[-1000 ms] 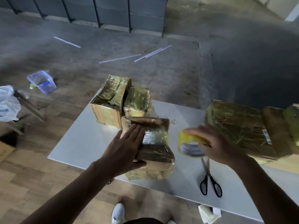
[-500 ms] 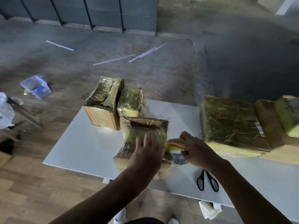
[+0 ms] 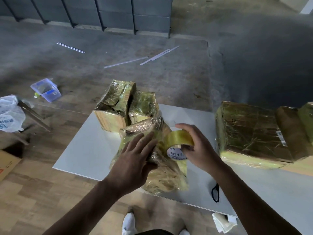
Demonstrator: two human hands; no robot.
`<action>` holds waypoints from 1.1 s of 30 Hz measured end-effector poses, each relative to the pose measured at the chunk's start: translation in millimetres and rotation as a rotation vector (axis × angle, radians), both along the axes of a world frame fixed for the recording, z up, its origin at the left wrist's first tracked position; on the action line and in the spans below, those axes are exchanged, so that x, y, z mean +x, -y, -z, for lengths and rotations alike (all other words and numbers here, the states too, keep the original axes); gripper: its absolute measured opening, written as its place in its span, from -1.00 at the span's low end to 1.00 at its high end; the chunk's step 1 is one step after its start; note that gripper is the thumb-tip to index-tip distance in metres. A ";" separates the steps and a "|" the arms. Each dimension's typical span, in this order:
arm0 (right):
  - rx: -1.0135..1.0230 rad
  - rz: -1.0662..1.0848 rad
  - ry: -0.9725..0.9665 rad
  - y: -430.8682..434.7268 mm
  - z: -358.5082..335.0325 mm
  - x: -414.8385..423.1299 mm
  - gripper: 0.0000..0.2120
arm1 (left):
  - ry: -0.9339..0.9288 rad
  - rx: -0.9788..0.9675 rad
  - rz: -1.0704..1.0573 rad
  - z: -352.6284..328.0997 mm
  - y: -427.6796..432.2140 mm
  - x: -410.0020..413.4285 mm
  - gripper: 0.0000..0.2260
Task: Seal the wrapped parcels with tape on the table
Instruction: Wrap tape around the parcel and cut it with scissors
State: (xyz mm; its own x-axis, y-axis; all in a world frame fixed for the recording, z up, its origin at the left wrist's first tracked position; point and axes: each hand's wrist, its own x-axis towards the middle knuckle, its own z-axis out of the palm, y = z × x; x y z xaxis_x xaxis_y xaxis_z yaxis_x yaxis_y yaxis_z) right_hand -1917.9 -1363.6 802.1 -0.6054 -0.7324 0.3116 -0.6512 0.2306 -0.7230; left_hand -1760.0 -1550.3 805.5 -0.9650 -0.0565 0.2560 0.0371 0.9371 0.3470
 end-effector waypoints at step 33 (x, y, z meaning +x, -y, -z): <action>0.195 0.063 -0.137 -10.8 18.1 6.0 -0.44 | 0.060 -0.365 0.244 -42.0 51.9 -14.4 -0.49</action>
